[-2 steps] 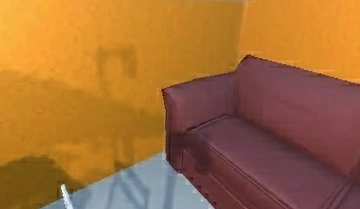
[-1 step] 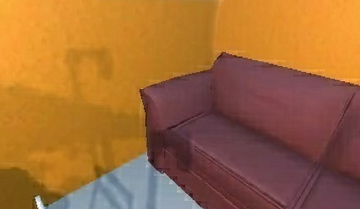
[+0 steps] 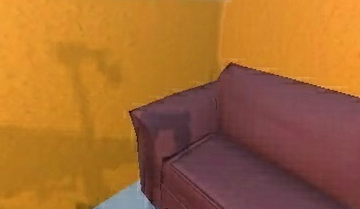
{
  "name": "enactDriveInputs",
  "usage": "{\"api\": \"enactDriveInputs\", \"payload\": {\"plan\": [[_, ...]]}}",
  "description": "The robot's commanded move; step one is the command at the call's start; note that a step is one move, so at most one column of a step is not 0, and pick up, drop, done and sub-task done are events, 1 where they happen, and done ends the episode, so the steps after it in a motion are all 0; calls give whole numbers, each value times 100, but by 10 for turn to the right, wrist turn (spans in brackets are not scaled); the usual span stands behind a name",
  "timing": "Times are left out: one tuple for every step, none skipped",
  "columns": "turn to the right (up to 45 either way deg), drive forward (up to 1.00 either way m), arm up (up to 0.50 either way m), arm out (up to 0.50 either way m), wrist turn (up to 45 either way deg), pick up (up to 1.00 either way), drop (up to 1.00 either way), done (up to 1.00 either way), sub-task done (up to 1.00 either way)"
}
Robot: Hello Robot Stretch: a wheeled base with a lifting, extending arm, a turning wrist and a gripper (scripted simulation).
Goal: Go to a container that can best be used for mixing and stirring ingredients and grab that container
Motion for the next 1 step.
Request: {"api": "enactDriveInputs", "payload": {"plan": [[-390, 0, 0, 0, 0, 0, 0, 0, 0]]}}
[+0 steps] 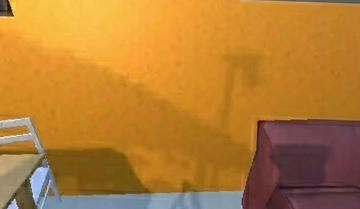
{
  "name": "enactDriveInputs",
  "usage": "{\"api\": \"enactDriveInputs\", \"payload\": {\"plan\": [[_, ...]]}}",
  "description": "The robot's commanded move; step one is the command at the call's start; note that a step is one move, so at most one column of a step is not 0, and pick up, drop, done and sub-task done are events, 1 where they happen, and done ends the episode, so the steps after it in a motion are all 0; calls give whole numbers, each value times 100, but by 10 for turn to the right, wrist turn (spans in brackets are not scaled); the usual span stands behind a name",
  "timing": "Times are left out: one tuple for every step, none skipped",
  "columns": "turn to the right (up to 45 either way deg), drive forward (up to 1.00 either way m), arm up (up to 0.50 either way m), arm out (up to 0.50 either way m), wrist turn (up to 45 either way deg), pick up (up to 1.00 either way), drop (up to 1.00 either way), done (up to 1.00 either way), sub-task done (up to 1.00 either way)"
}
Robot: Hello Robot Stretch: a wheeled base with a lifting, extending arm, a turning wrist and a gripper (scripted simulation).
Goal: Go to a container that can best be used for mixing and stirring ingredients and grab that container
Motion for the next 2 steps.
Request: {"api": "enactDriveInputs", "payload": {"plan": [[0, 60, 0, 0, 0, 0, 0, 0, 0], [-450, 0, 0, 0, 0, 0, 0, 0, 0]]}}
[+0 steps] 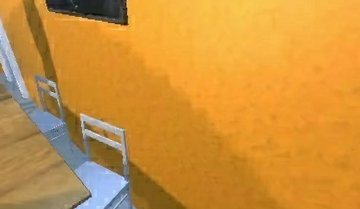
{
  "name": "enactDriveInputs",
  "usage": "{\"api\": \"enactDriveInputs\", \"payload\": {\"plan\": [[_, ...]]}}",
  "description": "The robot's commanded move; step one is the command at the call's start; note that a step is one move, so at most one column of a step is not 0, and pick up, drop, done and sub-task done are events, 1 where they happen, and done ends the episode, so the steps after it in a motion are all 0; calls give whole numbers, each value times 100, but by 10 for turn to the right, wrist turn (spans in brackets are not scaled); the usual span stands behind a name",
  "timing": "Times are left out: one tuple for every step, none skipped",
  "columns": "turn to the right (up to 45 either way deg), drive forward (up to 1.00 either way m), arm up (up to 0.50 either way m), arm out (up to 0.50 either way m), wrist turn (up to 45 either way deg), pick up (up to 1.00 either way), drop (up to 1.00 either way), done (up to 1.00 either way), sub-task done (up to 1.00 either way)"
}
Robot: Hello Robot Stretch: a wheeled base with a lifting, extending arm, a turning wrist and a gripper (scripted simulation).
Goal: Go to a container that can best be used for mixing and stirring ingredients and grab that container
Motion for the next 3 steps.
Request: {"api": "enactDriveInputs", "payload": {"plan": [[-240, 0, 0, 0, 0, 0, 0, 0, 0], [0, 40, 0, 0, 0, 0, 0, 0, 0], [-60, 0, 0, 0, 0, 0, 0, 0, 0]]}}
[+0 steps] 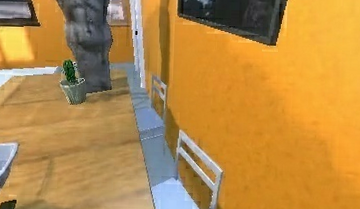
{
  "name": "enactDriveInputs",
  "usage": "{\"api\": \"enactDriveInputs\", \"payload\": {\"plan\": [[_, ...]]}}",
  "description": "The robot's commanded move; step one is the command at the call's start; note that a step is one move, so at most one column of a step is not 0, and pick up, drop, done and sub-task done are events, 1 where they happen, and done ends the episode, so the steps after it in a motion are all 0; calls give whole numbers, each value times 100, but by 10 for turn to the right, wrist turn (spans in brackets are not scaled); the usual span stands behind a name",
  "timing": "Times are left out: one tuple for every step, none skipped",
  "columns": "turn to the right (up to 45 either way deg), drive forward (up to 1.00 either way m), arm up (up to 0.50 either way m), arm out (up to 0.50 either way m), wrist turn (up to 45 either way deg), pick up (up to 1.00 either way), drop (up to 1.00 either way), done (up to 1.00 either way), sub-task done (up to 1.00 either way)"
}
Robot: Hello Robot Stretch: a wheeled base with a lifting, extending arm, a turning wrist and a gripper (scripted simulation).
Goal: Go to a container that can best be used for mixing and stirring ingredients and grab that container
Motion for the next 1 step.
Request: {"api": "enactDriveInputs", "payload": {"plan": [[0, 10, 0, 0, 0, 0, 0, 0, 0]]}}
